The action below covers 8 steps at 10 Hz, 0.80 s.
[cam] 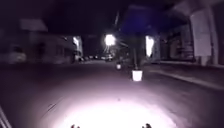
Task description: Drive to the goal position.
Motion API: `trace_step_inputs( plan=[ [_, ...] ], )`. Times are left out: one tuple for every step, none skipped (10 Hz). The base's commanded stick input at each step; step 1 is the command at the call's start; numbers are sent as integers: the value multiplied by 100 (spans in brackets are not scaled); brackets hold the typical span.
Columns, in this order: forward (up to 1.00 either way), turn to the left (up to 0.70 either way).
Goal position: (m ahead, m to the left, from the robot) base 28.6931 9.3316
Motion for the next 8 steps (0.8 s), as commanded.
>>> trace_step_inputs(
  plan=[
    [85,0],
    [85,0],
    [85,0],
    [85,0],
    [85,0],
    [85,0],
    [85,0],
    [85,0]
  ],
)
